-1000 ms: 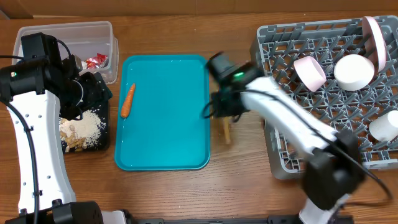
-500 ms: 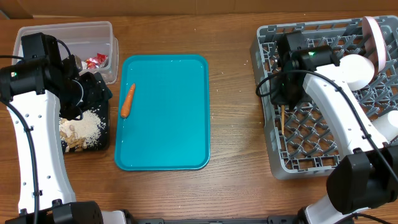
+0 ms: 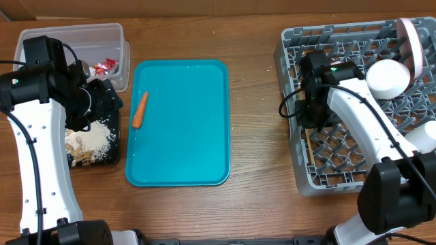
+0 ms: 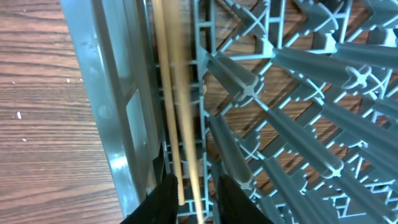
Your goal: Sort waste into correct bins and load items into the dishwasher
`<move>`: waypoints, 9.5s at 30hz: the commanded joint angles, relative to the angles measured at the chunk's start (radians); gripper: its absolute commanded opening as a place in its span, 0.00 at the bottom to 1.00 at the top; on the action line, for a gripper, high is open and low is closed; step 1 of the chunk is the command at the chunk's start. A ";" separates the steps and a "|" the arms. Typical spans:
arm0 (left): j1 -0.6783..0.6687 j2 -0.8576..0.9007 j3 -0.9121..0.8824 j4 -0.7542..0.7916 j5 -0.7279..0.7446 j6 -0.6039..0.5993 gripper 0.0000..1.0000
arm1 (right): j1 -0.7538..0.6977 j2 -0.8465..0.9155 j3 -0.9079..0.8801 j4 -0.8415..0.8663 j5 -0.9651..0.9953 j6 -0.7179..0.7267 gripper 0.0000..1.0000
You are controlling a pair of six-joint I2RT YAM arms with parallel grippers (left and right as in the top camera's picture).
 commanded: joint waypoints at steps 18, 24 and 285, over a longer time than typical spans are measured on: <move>-0.007 0.003 -0.003 -0.007 -0.002 0.019 0.75 | 0.004 0.033 -0.004 0.175 -0.096 -0.002 0.11; -0.007 0.003 -0.003 -0.007 -0.002 0.019 0.75 | 0.004 0.033 -0.004 0.192 -0.358 -0.061 0.08; -0.354 -0.975 -0.644 0.269 -0.282 0.094 1.00 | -0.137 -1.762 -1.405 1.206 -0.261 -0.049 1.00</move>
